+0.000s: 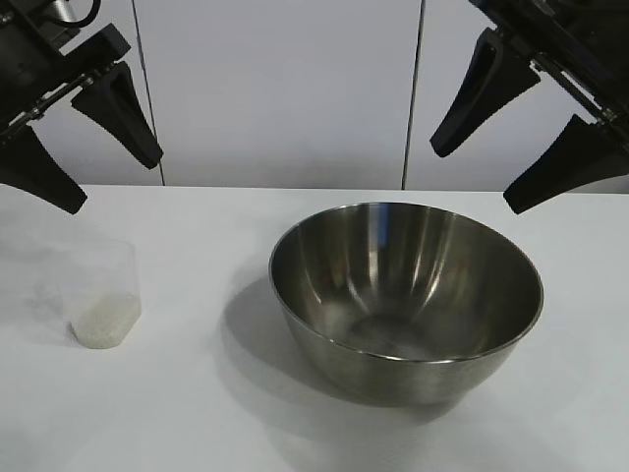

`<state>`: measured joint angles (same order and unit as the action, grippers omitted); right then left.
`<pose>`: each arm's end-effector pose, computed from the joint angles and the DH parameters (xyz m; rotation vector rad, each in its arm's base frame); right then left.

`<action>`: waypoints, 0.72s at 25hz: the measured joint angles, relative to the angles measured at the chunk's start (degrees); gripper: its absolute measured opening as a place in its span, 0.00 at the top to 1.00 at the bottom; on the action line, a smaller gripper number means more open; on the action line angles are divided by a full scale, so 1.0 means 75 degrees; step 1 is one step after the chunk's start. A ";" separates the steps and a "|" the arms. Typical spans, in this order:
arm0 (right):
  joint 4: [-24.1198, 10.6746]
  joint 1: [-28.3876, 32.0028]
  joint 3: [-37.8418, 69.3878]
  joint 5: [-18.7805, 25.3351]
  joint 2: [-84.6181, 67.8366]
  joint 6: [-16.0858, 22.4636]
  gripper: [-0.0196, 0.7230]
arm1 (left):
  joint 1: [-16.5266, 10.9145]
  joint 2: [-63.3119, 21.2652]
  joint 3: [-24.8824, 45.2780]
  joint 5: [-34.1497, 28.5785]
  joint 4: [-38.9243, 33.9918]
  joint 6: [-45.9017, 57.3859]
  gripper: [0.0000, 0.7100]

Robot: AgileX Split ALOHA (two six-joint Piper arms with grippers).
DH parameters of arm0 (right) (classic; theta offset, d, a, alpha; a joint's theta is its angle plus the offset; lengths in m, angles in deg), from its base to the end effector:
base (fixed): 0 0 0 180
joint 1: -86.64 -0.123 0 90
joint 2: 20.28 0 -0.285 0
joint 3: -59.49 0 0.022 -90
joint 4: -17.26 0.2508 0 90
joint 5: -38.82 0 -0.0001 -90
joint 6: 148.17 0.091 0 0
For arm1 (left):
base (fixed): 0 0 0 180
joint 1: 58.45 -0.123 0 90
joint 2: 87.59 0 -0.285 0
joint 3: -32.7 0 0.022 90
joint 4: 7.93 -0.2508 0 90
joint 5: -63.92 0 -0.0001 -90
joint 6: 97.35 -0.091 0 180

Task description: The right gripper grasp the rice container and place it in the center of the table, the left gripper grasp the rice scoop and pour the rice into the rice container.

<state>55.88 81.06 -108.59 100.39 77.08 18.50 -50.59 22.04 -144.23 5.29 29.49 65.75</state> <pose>0.2944 0.0790 0.2703 -0.0670 2.8154 0.8792 0.3456 -0.0954 0.2397 0.1782 2.8294 -0.8283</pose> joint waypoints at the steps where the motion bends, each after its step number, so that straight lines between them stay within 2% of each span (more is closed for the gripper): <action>1: 0.0000 0.0000 0.0000 0.0000 0.0000 0.0000 0.31 | 0.0000 0.0000 0.0000 0.0000 0.0000 0.0000 0.16; 6: -0.0027 0.0000 -0.0045 0.0013 0.0000 -0.0008 0.31 | 0.0000 0.0000 0.0000 0.0000 0.0000 0.0000 0.16; 9: -0.0469 0.0000 -0.0439 0.0284 0.0000 -0.0063 0.31 | 0.0000 0.0000 0.0000 0.0000 0.0000 0.0000 0.16; 12: -0.1523 0.0000 -0.1012 0.0786 0.0000 0.0039 0.31 | 0.0000 0.0000 0.0000 0.0000 0.0000 0.0000 0.16; 15: -0.2720 0.0000 -0.1248 0.1039 0.0011 0.0300 0.31 | 0.0000 0.0000 0.0000 0.0000 0.0000 0.0000 0.16; 17: -0.3284 0.0062 -0.1196 0.1069 0.0137 0.0524 0.31 | 0.0000 0.0000 0.0000 0.0000 0.0000 0.0000 0.16; 18: -0.3418 0.0128 -0.1146 0.1034 0.0273 0.0585 0.31 | 0.0000 0.0000 0.0000 0.0000 0.0000 0.0000 0.16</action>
<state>30.24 82.02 -117.19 108.15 79.12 22.89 -50.59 22.04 -144.23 5.29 29.49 65.75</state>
